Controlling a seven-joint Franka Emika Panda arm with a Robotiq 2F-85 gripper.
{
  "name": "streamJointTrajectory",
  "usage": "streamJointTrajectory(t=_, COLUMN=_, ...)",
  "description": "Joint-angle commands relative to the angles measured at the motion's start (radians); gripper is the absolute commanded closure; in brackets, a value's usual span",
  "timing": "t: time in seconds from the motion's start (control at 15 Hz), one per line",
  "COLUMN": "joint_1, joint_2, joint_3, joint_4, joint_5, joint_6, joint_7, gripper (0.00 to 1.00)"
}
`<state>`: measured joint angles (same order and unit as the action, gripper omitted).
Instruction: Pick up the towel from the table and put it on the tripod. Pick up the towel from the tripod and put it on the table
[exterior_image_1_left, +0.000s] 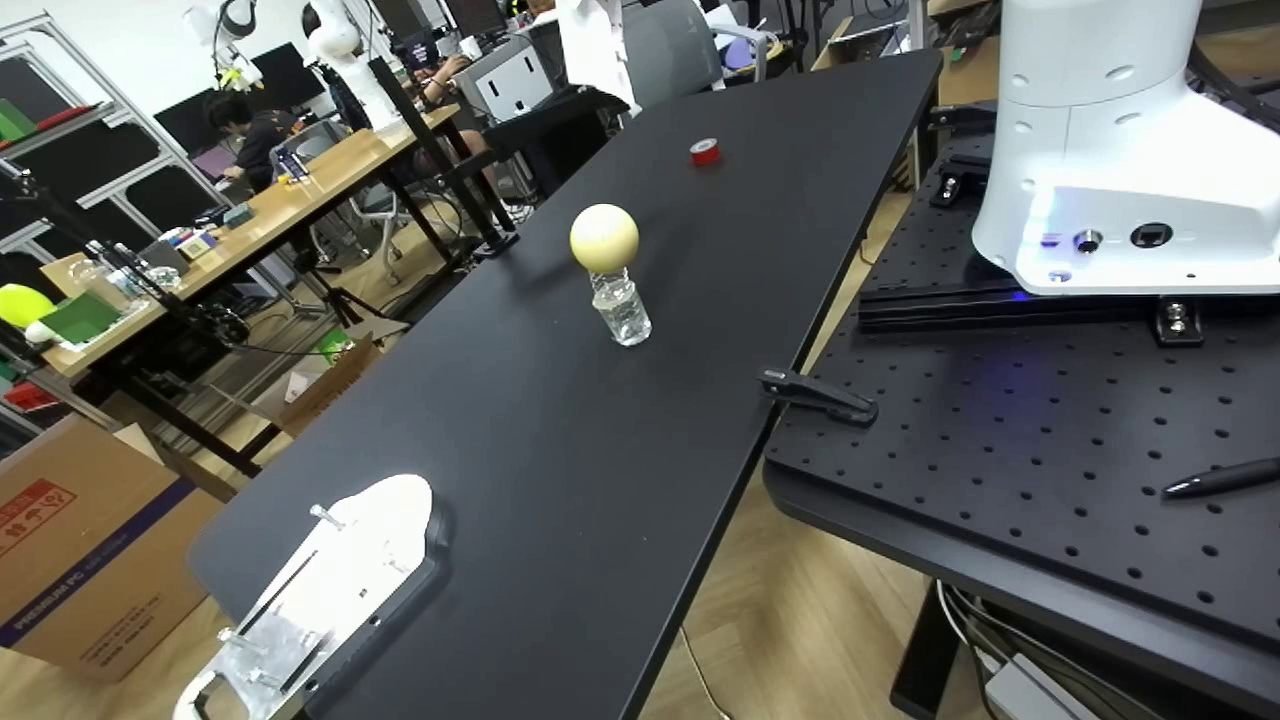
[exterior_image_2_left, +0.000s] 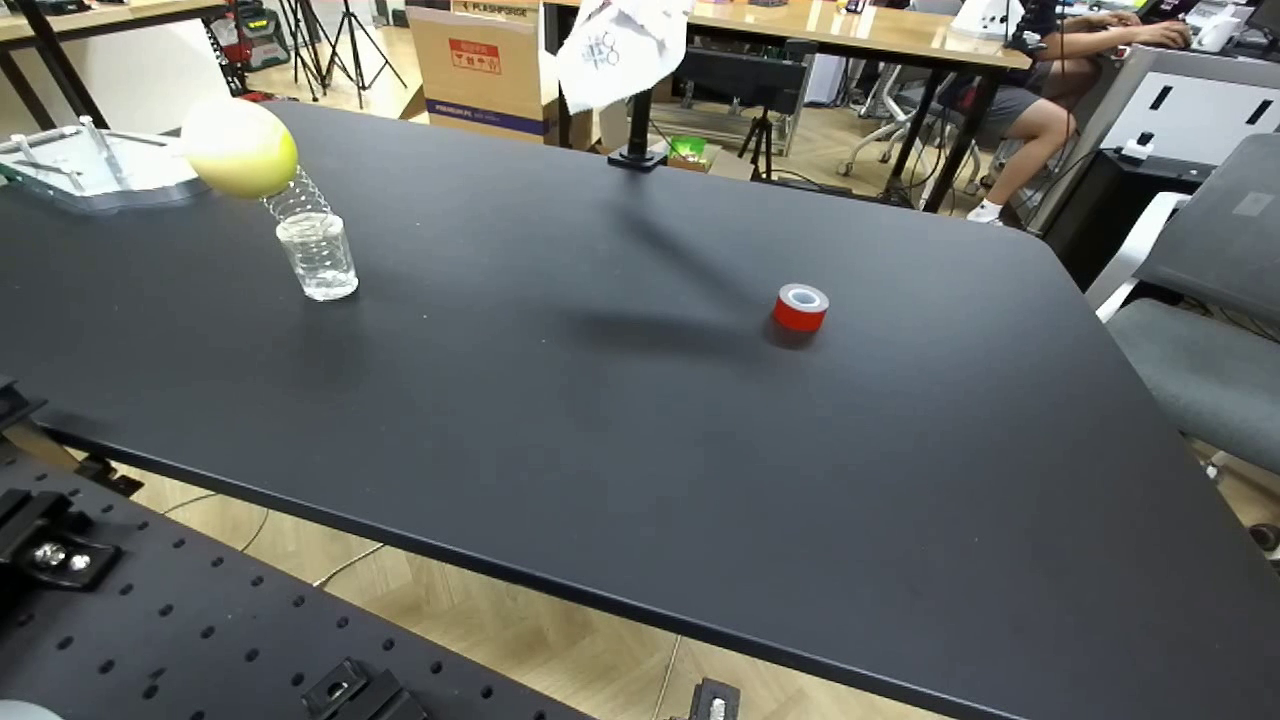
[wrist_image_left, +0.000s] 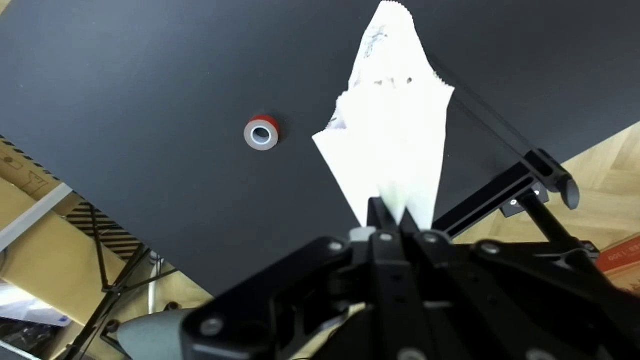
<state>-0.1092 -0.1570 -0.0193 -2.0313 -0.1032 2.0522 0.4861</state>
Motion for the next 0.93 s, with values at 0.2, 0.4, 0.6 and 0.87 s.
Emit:
streamJointTrajectory(t=0.2, joint_1=-0.003, joint_2=0.025, joint_3=-0.003, joint_4=0.020, joint_5=-0.008, joint_6=0.000, joint_7=0.053, gripper=0.99)
streamJointTrajectory(t=0.4, joint_1=0.002, joint_2=0.043, joint_3=-0.003, joint_4=0.021, joint_5=-0.001, joint_6=0.013, joint_7=0.052, gripper=0.99)
streamJointTrajectory(t=0.6, joint_1=0.016, joint_2=0.079, joint_3=0.003, joint_4=0.017, joint_5=0.009, joint_6=0.027, joint_7=0.043, gripper=0.99)
streamJointTrajectory(t=0.87, joint_1=0.047, joint_2=0.147, joint_3=0.015, joint_4=0.019, joint_5=0.026, joint_6=0.039, joint_7=0.026, gripper=0.99)
